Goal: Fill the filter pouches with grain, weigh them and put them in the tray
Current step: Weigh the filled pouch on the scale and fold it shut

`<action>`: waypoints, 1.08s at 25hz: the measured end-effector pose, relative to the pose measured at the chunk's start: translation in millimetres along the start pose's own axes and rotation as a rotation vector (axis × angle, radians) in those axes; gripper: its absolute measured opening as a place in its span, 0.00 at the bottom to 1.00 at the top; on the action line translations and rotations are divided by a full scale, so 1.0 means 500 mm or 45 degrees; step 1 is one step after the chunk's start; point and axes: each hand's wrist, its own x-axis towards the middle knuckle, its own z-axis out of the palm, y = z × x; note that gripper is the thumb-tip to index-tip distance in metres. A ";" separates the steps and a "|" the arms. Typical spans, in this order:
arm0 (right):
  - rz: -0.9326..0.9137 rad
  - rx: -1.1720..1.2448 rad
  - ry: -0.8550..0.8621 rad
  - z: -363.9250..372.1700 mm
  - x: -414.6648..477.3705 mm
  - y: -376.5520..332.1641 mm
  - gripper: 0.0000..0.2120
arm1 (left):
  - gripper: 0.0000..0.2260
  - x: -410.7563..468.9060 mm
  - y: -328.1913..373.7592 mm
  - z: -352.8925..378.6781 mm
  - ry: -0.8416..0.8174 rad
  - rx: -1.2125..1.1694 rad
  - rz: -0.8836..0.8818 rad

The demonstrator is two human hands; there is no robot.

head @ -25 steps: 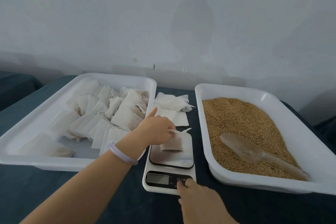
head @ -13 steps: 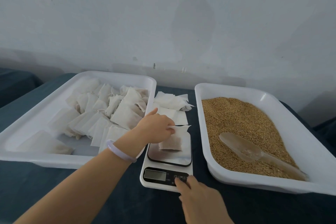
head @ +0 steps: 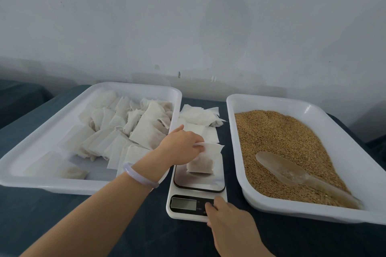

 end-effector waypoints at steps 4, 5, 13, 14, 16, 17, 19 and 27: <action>-0.012 -0.030 0.117 0.005 -0.011 0.011 0.26 | 0.14 0.000 0.000 -0.006 0.029 -0.112 -0.011; -0.017 -0.037 0.152 0.006 -0.016 0.014 0.30 | 0.12 -0.001 -0.001 -0.005 0.042 -0.135 -0.011; -0.176 0.062 0.392 0.017 -0.030 0.038 0.14 | 0.09 -0.006 -0.003 -0.002 0.050 -0.194 0.002; -0.181 0.074 0.392 0.018 -0.031 0.040 0.13 | 0.09 -0.008 -0.005 -0.002 0.055 -0.227 0.007; -0.196 0.082 0.402 0.020 -0.033 0.041 0.12 | 0.09 -0.013 -0.007 -0.004 0.069 -0.291 0.021; -0.203 0.084 0.416 0.022 -0.033 0.044 0.12 | 0.12 -0.015 -0.007 -0.006 0.078 -0.315 0.029; -0.195 0.115 0.422 0.021 -0.036 0.046 0.12 | 0.15 -0.016 -0.008 -0.009 0.079 -0.359 0.030; 0.002 0.258 0.248 0.004 -0.045 0.040 0.25 | 0.06 -0.015 0.001 -0.010 0.013 -0.214 -0.011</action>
